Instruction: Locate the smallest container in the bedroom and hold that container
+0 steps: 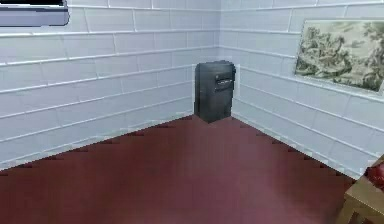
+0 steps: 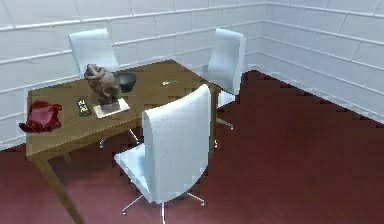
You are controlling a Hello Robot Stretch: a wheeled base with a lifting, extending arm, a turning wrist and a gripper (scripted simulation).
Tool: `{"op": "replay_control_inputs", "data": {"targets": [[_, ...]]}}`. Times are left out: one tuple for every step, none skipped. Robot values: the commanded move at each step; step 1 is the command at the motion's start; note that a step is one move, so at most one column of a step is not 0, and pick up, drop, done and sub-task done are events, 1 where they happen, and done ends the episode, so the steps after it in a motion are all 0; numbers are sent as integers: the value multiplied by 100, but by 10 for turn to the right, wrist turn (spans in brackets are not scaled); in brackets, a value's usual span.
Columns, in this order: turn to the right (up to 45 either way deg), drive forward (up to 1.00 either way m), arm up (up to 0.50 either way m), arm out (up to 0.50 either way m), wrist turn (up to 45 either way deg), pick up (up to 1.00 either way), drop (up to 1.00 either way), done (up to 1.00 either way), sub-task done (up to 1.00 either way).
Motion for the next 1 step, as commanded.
{"op": "replay_control_inputs", "data": {"targets": [[330,0,0,0,0,0,0,0,0]]}}
